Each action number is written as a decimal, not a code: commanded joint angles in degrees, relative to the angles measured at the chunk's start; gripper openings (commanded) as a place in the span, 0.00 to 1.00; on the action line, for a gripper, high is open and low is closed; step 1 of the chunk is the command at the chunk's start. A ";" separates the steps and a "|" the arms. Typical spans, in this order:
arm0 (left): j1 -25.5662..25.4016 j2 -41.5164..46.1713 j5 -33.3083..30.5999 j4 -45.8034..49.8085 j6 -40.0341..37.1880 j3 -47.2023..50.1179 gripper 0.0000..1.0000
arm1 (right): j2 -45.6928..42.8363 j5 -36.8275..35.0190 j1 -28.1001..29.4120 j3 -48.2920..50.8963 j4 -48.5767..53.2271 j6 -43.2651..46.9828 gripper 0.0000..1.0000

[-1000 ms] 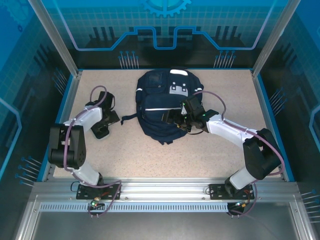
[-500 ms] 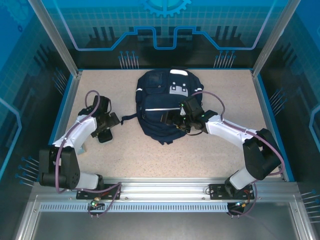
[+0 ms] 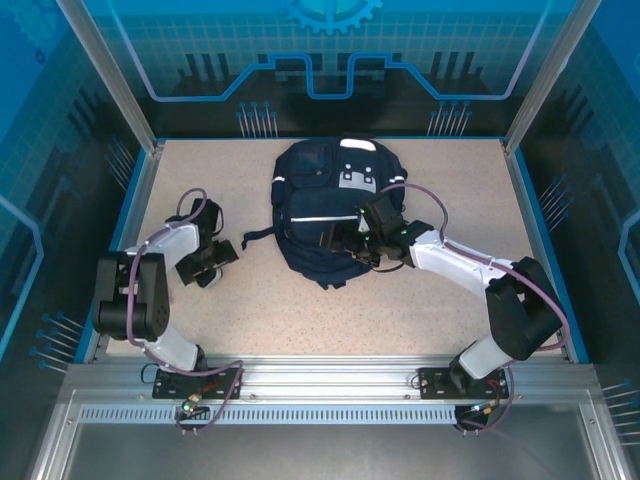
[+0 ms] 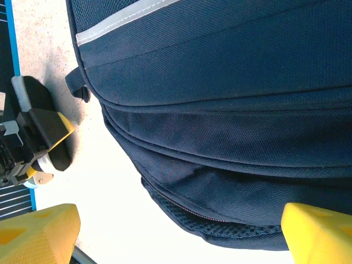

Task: Pack books, pencil case, and school supplies into a backpack

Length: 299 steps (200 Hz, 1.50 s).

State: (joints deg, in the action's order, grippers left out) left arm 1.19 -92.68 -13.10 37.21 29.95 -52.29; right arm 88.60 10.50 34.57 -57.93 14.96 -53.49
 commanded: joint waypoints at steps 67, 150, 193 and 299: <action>-0.02 4.69 6.46 -3.52 0.95 2.09 0.64 | -1.29 -9.63 -0.21 -6.65 12.71 8.17 0.94; -9.78 27.85 19.98 -9.32 4.76 8.03 0.61 | 1.25 3.12 -8.52 -7.08 5.69 -1.48 0.87; -15.06 32.86 20.57 -10.84 5.73 9.61 0.62 | 4.12 2.48 -9.17 -8.50 4.34 -8.65 0.75; -19.32 31.25 20.60 -13.16 6.01 10.64 0.61 | 5.75 -4.55 -12.61 -6.04 7.01 -12.99 0.66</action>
State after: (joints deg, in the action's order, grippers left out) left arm -17.39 -60.97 6.17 25.87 35.77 -41.91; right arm 93.45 5.13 23.86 -64.16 21.26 -67.09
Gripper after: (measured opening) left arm 0.617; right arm 0.678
